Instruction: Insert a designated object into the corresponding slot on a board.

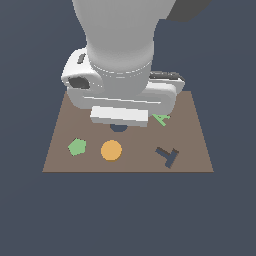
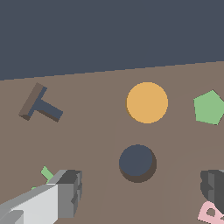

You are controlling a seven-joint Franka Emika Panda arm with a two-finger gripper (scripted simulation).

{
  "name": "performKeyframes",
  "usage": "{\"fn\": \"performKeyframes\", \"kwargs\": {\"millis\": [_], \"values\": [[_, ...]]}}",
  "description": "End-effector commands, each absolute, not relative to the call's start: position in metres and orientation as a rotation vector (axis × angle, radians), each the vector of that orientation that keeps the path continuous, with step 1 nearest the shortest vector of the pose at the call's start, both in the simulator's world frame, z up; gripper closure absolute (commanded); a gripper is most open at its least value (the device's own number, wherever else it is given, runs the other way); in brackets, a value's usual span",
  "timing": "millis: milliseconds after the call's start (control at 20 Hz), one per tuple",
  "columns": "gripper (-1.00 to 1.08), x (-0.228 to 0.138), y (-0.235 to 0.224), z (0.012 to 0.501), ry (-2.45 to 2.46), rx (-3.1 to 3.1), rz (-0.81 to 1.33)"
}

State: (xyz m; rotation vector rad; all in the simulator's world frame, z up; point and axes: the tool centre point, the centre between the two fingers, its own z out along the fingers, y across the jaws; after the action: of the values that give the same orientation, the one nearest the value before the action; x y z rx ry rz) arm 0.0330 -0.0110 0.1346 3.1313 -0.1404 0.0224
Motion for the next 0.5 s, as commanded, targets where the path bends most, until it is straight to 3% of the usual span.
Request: {"fn": "performKeyframes", "kwargs": {"millis": [0,450], "values": [[-0.92,0.042,-0.015,0.121,-0.211,3.128,0.018],[-0.92,0.076,-0.036,0.072,-0.481,3.101,0.006]]}}
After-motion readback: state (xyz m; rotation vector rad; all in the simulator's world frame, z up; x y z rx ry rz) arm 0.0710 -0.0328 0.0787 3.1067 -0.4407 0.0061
